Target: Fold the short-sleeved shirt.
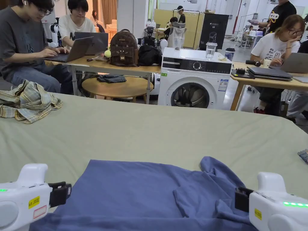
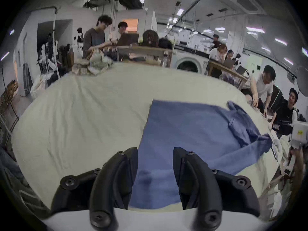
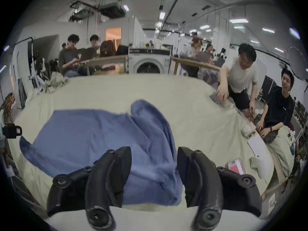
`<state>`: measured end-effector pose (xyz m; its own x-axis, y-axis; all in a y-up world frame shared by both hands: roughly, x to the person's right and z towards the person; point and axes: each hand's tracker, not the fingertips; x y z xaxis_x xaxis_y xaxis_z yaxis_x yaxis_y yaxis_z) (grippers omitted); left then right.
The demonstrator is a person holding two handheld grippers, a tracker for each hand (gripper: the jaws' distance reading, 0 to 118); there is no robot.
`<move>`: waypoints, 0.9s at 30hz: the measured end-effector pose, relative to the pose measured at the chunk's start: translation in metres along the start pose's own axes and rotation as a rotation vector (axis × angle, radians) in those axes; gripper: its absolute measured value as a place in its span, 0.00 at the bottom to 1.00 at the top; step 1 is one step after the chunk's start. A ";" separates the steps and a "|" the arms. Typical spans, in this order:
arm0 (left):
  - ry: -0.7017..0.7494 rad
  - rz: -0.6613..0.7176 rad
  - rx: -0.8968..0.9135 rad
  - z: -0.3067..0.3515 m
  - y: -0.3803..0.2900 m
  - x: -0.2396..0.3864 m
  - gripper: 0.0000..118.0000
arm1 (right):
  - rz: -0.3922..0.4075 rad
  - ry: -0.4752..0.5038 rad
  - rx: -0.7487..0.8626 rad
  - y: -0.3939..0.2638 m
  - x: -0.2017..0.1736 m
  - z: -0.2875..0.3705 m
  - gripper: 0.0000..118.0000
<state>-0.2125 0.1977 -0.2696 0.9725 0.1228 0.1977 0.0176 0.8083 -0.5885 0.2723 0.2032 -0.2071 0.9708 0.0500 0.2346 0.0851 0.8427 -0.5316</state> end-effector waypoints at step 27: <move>-0.084 0.081 -0.324 -0.217 0.136 -0.030 0.15 | -0.023 0.072 0.024 0.014 -0.056 -0.080 0.00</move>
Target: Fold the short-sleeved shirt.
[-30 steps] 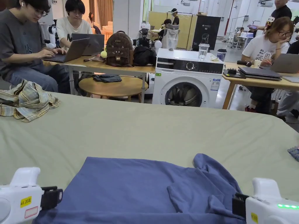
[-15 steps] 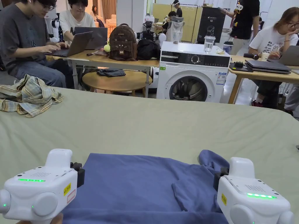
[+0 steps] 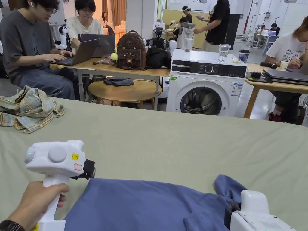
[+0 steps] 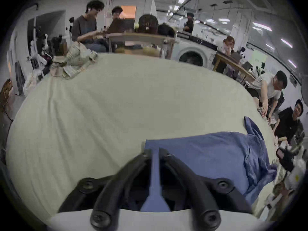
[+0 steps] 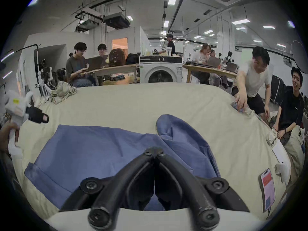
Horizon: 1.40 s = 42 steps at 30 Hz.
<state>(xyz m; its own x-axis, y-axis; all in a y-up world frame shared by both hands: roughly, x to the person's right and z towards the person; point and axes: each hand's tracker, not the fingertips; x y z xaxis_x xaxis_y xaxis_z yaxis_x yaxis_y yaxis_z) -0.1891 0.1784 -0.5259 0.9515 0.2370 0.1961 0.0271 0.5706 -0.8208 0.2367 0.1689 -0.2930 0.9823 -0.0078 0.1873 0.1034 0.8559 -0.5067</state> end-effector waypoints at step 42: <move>0.125 -0.179 0.069 0.024 -0.030 0.024 0.00 | -0.084 -0.067 -0.565 0.019 0.129 -0.142 0.45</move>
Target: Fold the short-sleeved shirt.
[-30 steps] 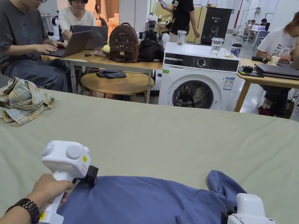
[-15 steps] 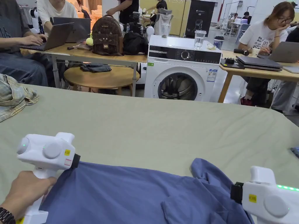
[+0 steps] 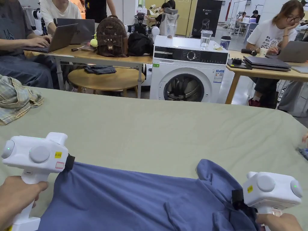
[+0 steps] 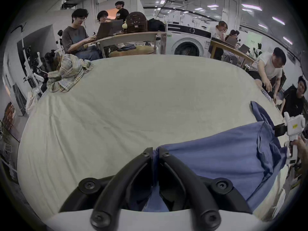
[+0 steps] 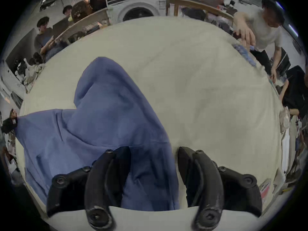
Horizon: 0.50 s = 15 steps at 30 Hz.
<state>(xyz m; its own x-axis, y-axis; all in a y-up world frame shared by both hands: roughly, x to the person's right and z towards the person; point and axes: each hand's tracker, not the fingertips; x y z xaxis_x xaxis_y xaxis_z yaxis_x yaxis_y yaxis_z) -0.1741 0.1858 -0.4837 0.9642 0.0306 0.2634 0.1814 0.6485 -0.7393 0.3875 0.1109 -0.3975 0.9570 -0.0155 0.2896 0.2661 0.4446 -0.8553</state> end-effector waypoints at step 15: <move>-0.018 0.012 0.111 0.056 0.018 0.002 0.00 | 0.004 0.029 0.362 0.019 0.006 0.100 0.00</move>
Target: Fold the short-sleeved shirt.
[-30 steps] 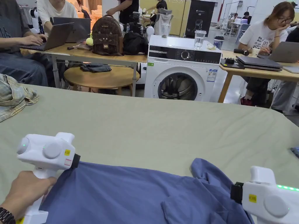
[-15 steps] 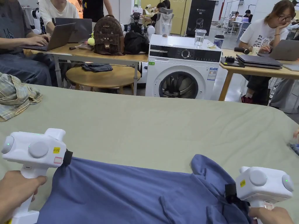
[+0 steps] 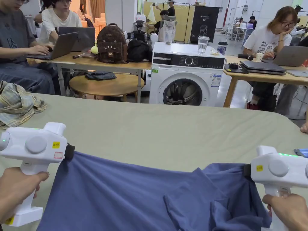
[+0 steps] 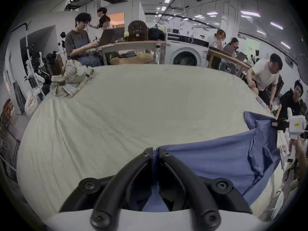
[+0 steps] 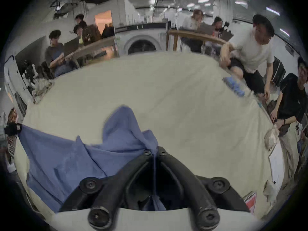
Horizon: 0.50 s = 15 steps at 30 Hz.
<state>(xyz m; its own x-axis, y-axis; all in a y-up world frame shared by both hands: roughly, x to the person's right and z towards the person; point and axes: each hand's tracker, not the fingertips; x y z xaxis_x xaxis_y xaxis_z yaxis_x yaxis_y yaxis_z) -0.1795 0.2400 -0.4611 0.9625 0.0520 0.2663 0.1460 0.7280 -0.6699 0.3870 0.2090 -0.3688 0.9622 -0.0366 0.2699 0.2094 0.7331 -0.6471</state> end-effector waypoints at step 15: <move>0.041 0.083 0.230 0.117 0.082 -0.028 0.00 | 0.039 0.005 0.353 0.095 -0.035 0.123 0.00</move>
<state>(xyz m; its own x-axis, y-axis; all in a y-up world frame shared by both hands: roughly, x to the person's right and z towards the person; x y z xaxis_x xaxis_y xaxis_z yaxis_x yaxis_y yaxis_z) -0.2209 0.3783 -0.4424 0.9783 0.0935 0.1851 0.0147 0.8592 -0.5114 0.3514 0.3630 -0.3522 0.9693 -0.0064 0.2459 0.1001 0.9235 -0.3704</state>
